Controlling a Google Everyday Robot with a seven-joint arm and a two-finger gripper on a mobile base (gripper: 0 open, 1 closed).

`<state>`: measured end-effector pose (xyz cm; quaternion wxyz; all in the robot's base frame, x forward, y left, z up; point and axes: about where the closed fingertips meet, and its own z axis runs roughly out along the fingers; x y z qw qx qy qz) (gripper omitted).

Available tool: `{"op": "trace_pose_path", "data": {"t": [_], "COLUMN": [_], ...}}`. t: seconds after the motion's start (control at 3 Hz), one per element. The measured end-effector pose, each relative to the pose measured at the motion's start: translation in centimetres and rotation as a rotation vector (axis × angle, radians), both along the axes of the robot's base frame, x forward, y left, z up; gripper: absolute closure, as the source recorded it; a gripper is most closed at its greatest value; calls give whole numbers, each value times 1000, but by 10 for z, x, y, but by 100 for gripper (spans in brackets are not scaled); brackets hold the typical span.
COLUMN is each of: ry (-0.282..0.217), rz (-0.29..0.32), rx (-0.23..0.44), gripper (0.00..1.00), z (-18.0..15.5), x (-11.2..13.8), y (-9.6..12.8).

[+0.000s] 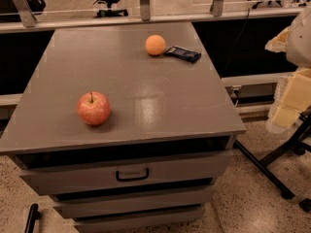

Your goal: Move rxbar blueberry near apple

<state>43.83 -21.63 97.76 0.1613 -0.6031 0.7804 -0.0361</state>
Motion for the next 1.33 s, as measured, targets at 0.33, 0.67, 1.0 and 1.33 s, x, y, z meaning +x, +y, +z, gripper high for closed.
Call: {"op": "trace_pose_path", "data": {"t": [0.33,0.67,1.0,1.33], "ry": [-4,-36,-85,-142], "rz": [1,13,42,36], "rx": [4,43,100,221], "gripper": [0,0,0,0], "z": [0,0,-1,4], "x": [2,22,72,146], "y": [1,6,21,38]}}
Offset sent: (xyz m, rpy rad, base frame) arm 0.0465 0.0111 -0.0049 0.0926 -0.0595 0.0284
